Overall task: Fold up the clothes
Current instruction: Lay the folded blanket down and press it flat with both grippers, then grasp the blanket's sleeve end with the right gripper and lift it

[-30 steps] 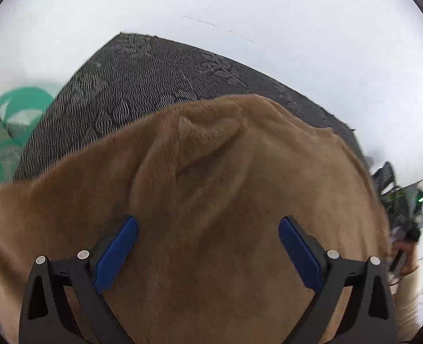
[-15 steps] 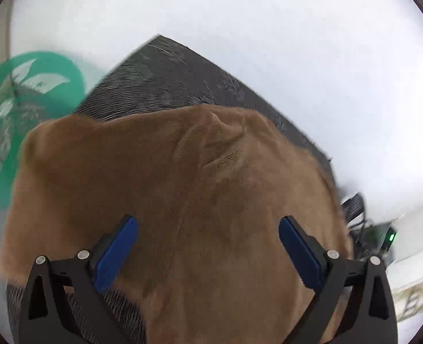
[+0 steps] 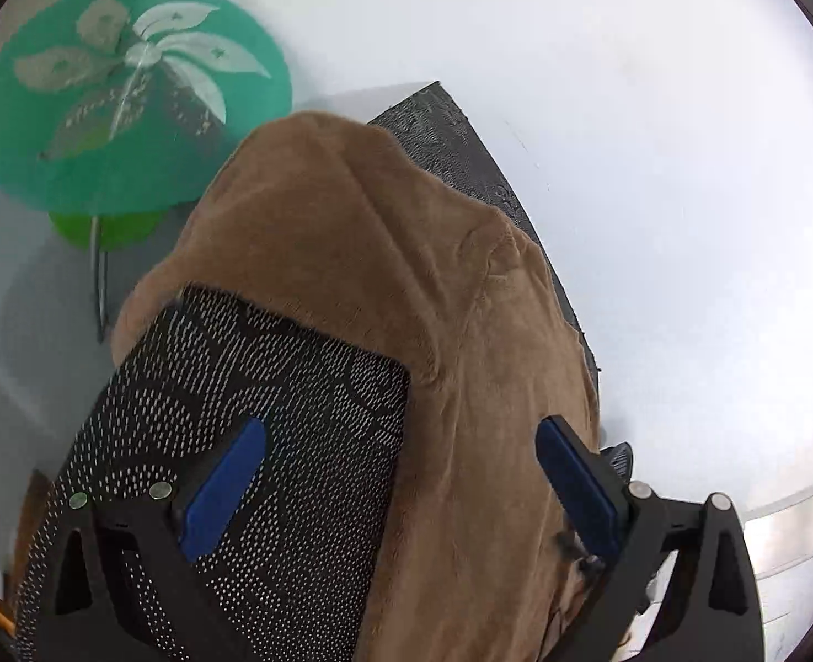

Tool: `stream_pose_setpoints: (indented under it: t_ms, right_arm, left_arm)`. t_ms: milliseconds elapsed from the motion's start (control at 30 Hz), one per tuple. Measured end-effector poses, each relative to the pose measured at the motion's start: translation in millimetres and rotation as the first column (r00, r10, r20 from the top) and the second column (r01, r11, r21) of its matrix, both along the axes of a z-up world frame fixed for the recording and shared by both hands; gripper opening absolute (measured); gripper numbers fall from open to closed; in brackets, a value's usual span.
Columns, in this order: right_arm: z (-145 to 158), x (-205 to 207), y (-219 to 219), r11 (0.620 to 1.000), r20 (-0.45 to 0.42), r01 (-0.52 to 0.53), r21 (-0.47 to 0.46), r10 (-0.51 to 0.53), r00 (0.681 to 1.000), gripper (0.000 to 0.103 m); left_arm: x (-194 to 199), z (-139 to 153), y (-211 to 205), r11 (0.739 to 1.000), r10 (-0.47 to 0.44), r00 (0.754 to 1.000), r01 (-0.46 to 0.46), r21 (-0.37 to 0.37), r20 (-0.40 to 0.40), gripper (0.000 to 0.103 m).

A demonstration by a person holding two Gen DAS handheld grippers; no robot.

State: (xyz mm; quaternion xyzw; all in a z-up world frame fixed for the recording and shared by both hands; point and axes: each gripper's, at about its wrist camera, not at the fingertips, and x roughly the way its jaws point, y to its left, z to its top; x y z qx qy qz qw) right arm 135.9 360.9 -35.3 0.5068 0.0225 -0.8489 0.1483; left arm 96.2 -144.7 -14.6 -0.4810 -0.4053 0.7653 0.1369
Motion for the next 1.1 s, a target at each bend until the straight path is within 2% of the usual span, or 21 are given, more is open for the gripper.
stream_pose_setpoints:
  t_ms: [133,200,400,467,600,667,767,833,900,933,1000,1100]
  right_arm:
    - [-8.1,12.6,-8.6,0.996,-0.073,-0.023,0.081,0.029,0.997,0.103]
    - [-9.9,13.4,-7.7,0.996,-0.088,-0.022,0.085,0.03,0.996,0.103]
    - [-6.3,20.1,-7.7,0.996,-0.102,-0.015,0.089,0.024,0.995,0.103]
    - [-5.3,21.9,-8.1,0.996,-0.104,-0.015,0.087,0.024,0.994,0.103]
    - [-4.0,24.0,-8.3,0.997,-0.106,-0.017,0.081,0.025,0.994,0.103]
    - [-2.4,26.1,-4.7,0.998,-0.102,-0.022,0.056,0.027,0.994,0.103]
    - [7.3,31.9,23.0,0.997,-0.082,0.013,-0.081,-0.02,0.996,0.103]
    - [18.6,42.4,61.5,0.97,-0.079,0.09,-0.225,-0.11,0.991,0.103]
    - [32.5,58.2,112.8,0.913,-0.078,0.195,-0.357,-0.238,0.968,0.103]
    - [40.1,69.9,143.4,0.878,-0.083,0.253,-0.407,-0.311,0.947,0.103]
    - [49.3,94.0,197.1,0.821,-0.08,0.355,-0.448,-0.433,0.898,0.103]
    - [57.5,129.5,272.7,0.719,-0.05,0.496,-0.488,-0.59,0.806,0.103]
  left_arm:
    - [2.2,-1.2,3.9,1.0,0.023,1.0,-0.022,0.008,-0.02,0.1]
    - [0.8,0.7,13.0,1.0,0.013,1.0,-0.012,0.019,-0.021,0.1]
    - [-2.0,30.9,81.9,0.99,-0.13,0.988,0.126,-0.058,-0.078,0.1]
    - [-1.8,39.7,113.9,0.981,-0.19,0.977,0.185,-0.064,-0.096,0.1]
    - [-1.9,39.4,179.5,0.956,-0.292,0.953,0.289,-0.046,-0.076,0.1]
    - [-2.1,33.3,209.7,0.943,-0.331,0.942,0.329,-0.055,-0.05,0.1]
    - [-0.5,22.0,248.3,0.926,-0.371,0.929,0.369,-0.078,-0.009,0.1]
    - [2.8,19.5,263.8,0.917,-0.383,0.924,0.381,-0.117,0.0,0.1]
    - [3.2,15.1,275.8,0.907,-0.392,0.92,0.388,-0.163,0.01,0.1]
    - [3.8,12.4,279.0,0.904,-0.394,0.919,0.391,-0.174,0.017,0.1]
    - [5.2,7.2,285.5,0.898,-0.398,0.917,0.396,-0.194,0.03,0.1]
    - [4.7,4.7,289.2,0.897,-0.394,0.919,0.39,-0.209,0.023,0.102]
